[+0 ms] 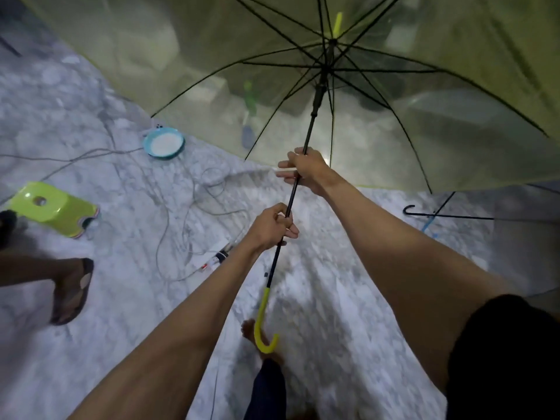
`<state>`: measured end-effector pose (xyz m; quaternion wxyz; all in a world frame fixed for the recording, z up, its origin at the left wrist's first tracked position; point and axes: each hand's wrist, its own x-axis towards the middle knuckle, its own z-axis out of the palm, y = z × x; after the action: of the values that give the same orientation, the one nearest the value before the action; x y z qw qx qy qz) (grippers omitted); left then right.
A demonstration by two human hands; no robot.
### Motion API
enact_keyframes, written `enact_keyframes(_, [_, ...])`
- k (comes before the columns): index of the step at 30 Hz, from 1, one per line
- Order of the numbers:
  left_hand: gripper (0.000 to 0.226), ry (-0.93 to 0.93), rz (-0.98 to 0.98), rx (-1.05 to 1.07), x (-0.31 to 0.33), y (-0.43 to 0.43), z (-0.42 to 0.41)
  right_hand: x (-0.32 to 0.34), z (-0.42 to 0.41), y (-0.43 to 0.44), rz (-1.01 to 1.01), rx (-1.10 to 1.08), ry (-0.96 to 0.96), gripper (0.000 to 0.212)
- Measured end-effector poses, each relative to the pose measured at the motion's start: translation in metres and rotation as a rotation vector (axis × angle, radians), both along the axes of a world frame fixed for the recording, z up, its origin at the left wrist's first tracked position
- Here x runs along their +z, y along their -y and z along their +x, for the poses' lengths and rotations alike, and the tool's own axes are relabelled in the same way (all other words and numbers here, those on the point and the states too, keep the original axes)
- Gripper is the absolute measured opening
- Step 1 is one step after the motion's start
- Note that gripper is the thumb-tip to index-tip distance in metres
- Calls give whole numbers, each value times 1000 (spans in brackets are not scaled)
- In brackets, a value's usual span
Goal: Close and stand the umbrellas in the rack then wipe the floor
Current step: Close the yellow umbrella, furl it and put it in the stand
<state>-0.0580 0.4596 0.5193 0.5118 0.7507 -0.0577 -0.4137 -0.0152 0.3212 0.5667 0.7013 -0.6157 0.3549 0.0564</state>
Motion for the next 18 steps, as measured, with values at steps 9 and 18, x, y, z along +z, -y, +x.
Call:
enact_keyframes(9, [17, 176, -8, -13, 106, 31, 42, 100, 14, 9, 41, 13, 128, 14])
enact_keyframes(18, [31, 649, -90, 94, 238, 73, 47, 258, 20, 47, 4, -35, 270, 22])
